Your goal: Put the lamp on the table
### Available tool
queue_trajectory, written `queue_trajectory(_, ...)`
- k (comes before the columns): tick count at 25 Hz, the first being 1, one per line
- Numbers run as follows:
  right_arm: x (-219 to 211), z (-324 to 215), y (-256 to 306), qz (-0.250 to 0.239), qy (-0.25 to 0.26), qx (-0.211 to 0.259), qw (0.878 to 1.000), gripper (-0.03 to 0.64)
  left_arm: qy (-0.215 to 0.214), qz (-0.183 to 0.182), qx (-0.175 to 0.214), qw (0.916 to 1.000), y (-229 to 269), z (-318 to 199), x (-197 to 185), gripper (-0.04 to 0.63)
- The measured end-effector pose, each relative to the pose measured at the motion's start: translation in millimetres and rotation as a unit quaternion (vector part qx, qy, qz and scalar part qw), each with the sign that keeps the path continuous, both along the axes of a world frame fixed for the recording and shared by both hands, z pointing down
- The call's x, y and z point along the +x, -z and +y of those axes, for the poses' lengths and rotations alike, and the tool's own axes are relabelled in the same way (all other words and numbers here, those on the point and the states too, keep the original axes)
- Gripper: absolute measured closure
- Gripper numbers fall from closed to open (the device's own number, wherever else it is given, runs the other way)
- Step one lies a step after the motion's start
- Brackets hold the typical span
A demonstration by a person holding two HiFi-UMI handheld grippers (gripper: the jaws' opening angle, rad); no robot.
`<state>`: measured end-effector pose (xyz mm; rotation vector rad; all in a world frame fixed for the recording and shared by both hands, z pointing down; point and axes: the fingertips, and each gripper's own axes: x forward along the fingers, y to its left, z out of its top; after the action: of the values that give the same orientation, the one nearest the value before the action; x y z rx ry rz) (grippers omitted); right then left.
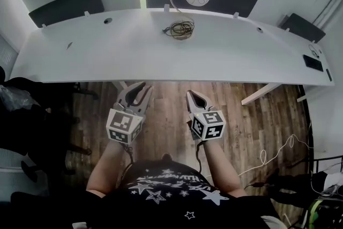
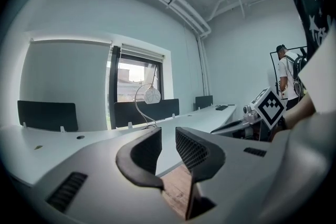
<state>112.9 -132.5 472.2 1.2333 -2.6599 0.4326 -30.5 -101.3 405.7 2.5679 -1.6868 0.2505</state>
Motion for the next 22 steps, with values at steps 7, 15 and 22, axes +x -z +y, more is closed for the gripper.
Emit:
queue_trajectory(7, -32, 26, 10, 0.023, 0.018, 0.010, 1.000, 0.616, 0.035, 0.009, 0.065, 0.9972, 27, 19, -29, 0.511)
queue_trajectory(15, -67, 68, 12, 0.039, 0.034, 0.016, 0.999, 0.616, 0.145, 0.023, 0.173, 0.9739, 67, 80, -104, 0.448)
queue_trajectory(22, -82, 90, 15, 0.044, 0.033, 0.022, 0.998, 0.616, 0.193, 0.035, 0.187, 0.9624, 73, 114, -145, 0.359)
